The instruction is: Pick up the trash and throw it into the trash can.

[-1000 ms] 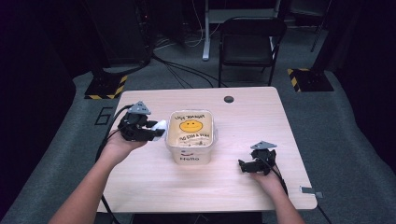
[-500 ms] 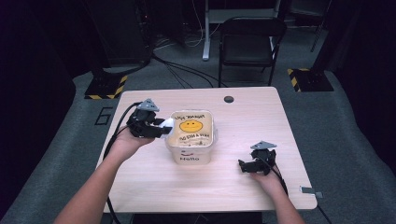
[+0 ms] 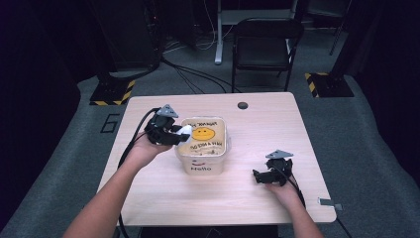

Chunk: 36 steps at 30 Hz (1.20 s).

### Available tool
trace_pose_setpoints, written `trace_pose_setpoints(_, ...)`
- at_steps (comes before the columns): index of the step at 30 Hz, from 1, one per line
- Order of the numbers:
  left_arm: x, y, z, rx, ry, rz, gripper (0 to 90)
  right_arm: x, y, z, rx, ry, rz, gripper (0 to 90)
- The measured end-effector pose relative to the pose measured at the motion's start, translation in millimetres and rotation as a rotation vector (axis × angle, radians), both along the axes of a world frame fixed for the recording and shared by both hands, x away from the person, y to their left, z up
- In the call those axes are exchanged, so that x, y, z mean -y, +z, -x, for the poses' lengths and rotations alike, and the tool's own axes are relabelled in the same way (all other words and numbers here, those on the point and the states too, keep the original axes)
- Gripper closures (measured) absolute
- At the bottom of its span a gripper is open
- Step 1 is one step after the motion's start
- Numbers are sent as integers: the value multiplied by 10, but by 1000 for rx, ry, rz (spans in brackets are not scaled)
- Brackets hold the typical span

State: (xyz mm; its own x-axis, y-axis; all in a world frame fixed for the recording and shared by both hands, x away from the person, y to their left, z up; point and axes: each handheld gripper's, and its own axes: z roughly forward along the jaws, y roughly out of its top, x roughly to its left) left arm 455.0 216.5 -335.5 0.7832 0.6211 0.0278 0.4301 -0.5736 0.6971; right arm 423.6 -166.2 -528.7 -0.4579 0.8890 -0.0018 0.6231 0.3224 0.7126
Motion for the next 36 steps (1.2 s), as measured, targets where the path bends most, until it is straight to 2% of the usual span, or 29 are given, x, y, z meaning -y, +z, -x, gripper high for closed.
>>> trace_pose_setpoints(7,85,-54,-45,-1,-7,-2,566,-1,0,-1,0,3,1,0)
trace_pose_setpoints(20,131,-213,-142,-28,14,8,566,-1,1,-2,0,4,3,0)
trace_pose_setpoints(25,181,-258,-170,-25,14,0,566,0,0,-4,2,5,3,0)
trace_pose_setpoints(36,291,-408,-250,-49,12,-12,566,-6,0,-5,3,5,-1,0)
